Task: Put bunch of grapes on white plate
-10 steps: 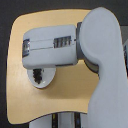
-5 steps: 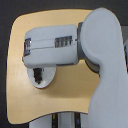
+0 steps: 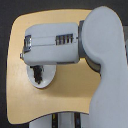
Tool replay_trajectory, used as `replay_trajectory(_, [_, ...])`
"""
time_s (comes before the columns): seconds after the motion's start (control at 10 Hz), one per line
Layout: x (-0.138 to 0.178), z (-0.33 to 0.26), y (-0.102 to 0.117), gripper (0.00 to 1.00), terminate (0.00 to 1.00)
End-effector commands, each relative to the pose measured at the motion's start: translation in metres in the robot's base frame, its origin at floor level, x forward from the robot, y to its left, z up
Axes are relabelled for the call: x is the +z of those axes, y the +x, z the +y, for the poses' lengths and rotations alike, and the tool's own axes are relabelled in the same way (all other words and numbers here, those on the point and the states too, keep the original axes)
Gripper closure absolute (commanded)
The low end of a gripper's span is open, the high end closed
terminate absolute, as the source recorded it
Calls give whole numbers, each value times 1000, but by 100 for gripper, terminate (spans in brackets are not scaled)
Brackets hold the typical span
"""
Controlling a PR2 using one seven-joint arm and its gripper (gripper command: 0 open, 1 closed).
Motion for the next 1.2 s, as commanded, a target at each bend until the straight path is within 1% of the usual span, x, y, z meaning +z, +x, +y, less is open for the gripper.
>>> replay_trajectory(0.0, [82, -11, 12, 0, 0])
replay_trajectory(0.3, [115, -29, 8, 0, 0])
replay_trajectory(0.6, [143, -69, 4, 0, 0])
replay_trajectory(0.7, [150, -91, 4, 0, 0])
replay_trajectory(0.8, [161, -136, 8, 0, 0])
replay_trajectory(0.9, [166, -158, 10, 0, 0])
replay_trajectory(1.1, [180, -223, 13, 0, 0])
